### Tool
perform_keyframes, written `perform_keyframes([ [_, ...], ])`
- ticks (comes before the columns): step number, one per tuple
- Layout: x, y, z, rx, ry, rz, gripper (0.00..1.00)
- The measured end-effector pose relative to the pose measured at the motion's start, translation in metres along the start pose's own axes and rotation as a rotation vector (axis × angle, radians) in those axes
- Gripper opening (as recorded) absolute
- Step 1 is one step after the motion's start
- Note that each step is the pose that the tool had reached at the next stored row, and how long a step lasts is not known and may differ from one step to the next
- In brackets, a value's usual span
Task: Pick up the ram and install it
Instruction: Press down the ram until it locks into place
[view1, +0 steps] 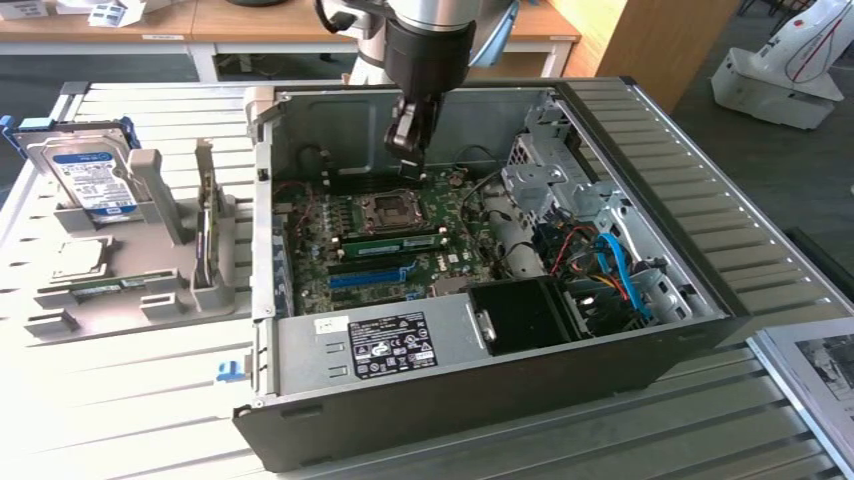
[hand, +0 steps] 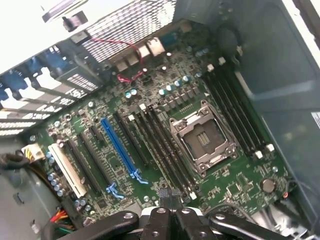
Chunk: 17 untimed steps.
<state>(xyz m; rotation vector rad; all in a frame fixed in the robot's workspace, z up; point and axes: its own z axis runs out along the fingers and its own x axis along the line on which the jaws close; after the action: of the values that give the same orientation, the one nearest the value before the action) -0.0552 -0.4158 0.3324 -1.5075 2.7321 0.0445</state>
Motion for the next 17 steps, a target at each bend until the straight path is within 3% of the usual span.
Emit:
perform_keyframes([
  [17,0.0,0.0,0.0,0.008,-0.0037,0.249,0.1],
])
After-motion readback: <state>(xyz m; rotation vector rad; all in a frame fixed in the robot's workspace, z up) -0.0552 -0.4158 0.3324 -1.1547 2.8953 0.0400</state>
